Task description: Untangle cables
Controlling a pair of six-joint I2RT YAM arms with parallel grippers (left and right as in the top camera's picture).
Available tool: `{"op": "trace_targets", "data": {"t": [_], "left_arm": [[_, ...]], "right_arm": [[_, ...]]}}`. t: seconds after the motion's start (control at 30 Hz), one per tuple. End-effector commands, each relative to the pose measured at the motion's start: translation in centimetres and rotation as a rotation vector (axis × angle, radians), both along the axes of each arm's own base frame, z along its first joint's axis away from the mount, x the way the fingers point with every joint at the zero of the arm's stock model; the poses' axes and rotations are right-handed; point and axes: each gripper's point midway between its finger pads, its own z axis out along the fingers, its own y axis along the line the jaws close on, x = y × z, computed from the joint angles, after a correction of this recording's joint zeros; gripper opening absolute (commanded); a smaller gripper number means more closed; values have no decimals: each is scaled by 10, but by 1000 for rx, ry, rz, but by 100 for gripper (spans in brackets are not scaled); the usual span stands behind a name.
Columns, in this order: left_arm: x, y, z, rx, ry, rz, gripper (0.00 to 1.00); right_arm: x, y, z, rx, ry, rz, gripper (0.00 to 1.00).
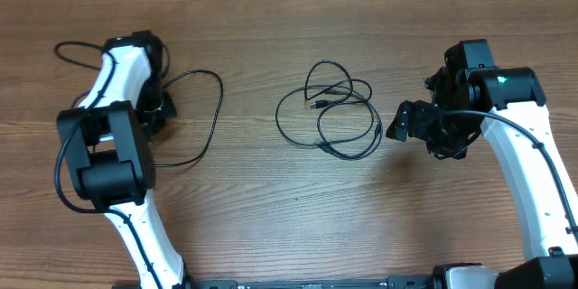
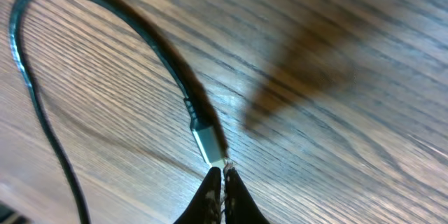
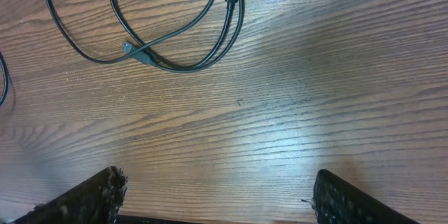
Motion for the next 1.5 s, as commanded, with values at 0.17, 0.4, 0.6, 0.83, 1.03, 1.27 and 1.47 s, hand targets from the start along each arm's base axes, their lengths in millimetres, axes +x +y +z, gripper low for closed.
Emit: {"op": "trace_targets", "data": {"t": [0.17, 0.4, 0.6, 0.83, 1.03, 1.27, 1.47], "left_arm": [[28, -53, 68, -223, -267, -65, 5], [-18, -82, 97, -274, -151, -61, 17], [-47, -83, 109, -266, -67, -47, 17], [-73, -84, 140, -240, -252, -8, 18], [-101, -82, 119, -217, -466, 158, 42], [-101, -83, 68, -218, -527, 278, 43], [-98, -68, 34, -129, -526, 408, 42]], "right_arm": [[-1, -1, 0, -10, -5, 3, 84], [-1, -1, 0, -10, -5, 3, 84], [-1, -1, 0, -10, -4, 3, 84], [0, -1, 0, -10, -7, 3, 85], [-1, -1, 0, -10, -6, 3, 85], [-1, -1, 0, -10, -5, 3, 85], [-1, -1, 0, -10, -4, 3, 85]]}}
